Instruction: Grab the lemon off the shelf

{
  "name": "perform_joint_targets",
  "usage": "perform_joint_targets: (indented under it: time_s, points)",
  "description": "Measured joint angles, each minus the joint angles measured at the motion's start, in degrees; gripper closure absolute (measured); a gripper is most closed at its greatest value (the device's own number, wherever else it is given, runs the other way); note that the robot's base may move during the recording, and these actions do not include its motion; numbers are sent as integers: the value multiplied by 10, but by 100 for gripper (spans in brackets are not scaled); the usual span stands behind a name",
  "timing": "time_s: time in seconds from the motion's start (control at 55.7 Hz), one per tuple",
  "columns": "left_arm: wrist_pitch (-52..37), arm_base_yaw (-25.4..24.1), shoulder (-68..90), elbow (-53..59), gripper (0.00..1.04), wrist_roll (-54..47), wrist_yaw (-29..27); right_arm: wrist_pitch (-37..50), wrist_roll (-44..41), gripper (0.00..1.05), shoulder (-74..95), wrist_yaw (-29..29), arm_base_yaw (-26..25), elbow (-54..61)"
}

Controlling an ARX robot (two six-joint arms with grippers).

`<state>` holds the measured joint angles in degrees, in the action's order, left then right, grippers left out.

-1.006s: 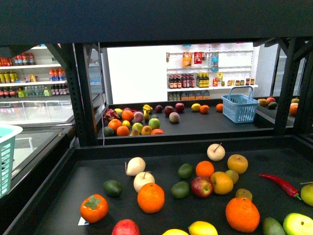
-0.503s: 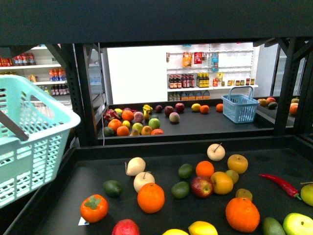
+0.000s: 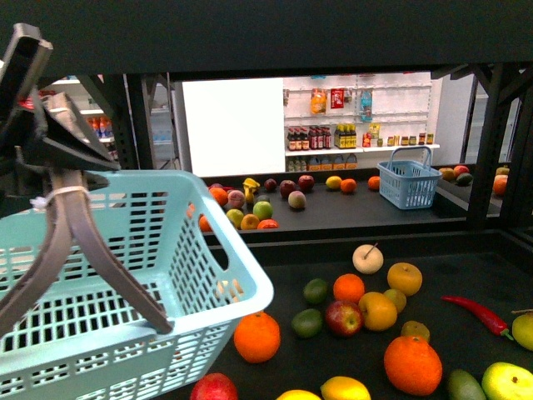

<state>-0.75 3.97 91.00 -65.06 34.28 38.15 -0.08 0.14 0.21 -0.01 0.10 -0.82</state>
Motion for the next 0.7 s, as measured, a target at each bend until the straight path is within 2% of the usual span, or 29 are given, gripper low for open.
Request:
perform_joint_targets:
  time_s: [0.323, 0.701]
  points:
    - [-61, 85, 58, -24, 89, 15, -21, 0, 0, 7, 0, 0, 0, 0]
    - [-68, 117, 78, -47, 89, 21, -60, 0, 0, 7, 0, 0, 0, 0]
